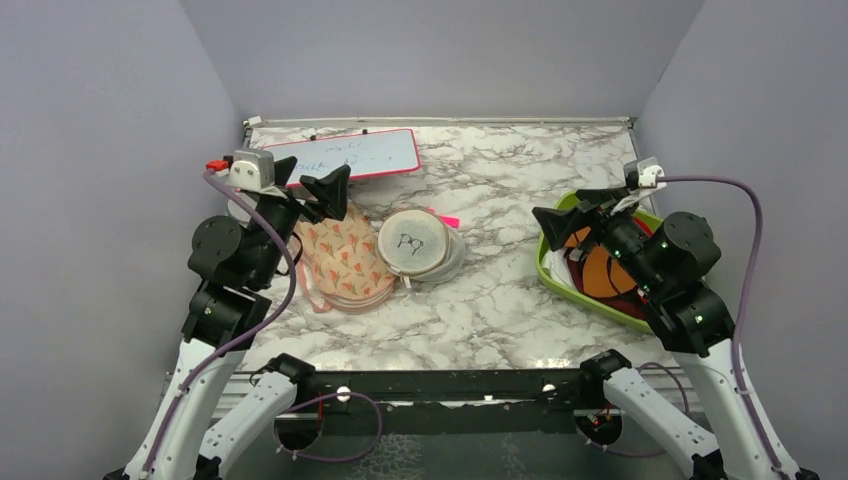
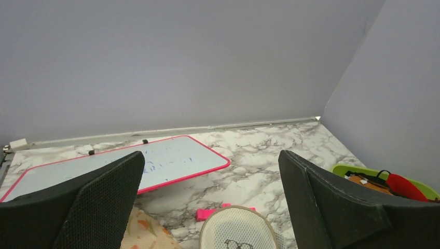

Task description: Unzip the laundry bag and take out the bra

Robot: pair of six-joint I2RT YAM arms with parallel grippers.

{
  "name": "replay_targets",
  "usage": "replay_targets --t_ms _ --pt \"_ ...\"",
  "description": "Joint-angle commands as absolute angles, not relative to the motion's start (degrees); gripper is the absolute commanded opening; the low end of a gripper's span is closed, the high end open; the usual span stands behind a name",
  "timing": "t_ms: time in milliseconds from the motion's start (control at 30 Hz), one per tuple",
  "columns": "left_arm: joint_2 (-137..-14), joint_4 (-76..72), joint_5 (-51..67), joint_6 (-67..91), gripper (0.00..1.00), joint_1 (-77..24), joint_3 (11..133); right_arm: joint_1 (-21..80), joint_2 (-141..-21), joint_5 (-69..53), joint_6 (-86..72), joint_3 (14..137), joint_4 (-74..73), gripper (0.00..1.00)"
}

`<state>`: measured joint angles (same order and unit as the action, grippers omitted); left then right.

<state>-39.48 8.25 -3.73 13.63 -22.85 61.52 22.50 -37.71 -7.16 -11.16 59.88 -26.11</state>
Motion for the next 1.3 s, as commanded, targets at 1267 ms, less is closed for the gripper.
replay_targets --t_ms 1267 --pt "-58.62 -10.59 13.79 5.07 0.99 -30.91 51.73 42.10 -74.13 -27.09 -27.52 41.19 6.17 1.00"
